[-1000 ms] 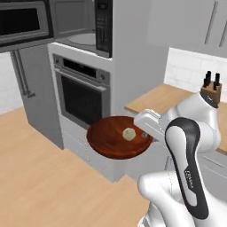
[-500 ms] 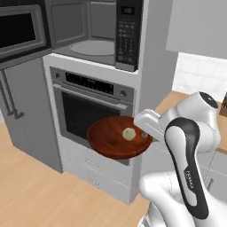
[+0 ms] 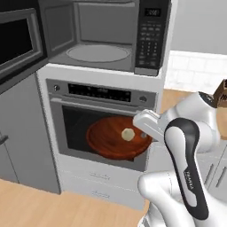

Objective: Pick the garlic from the sink and place it in the bowl. Then pick the bowl and place it in the microwave. Then close the microwave door and press the start button.

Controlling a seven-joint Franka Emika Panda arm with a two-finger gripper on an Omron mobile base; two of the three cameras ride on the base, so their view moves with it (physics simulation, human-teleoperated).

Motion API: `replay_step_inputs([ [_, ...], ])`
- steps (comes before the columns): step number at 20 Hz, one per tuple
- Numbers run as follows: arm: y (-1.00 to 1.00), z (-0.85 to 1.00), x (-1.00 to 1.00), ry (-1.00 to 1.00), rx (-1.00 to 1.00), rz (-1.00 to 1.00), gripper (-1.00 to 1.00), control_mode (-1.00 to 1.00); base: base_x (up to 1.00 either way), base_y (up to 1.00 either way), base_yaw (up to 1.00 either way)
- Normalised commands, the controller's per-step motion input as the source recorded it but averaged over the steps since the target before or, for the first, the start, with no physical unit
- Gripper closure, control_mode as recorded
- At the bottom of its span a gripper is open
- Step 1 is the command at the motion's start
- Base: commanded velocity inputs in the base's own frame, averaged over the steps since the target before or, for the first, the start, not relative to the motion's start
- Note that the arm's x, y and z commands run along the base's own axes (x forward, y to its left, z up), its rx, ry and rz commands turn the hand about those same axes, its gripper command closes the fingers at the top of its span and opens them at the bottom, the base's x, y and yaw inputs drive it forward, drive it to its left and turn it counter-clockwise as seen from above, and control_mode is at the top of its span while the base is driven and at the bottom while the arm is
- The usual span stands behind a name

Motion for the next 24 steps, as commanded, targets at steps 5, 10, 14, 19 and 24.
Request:
replay_step_inputs([
  [5,0.0,0.0,0.0,0.0,0.0,0.0,1.0,1.0,0.02,0.61,-0.62],
  [10,0.0,0.0,0.0,0.0,0.0,0.0,1.0,1.0,0.01,0.65,-0.51],
  [14,0.0,0.0,0.0,0.0,0.0,0.0,1.0,1.0,0.0,0.71,-0.35],
  [19,0.0,0.0,0.0,0.0,0.0,0.0,1.0,1.0,0.03,0.57,-0.31],
  [24,0.0,0.0,0.0,0.0,0.0,0.0,1.0,1.0,0.08,0.68,-0.22],
])
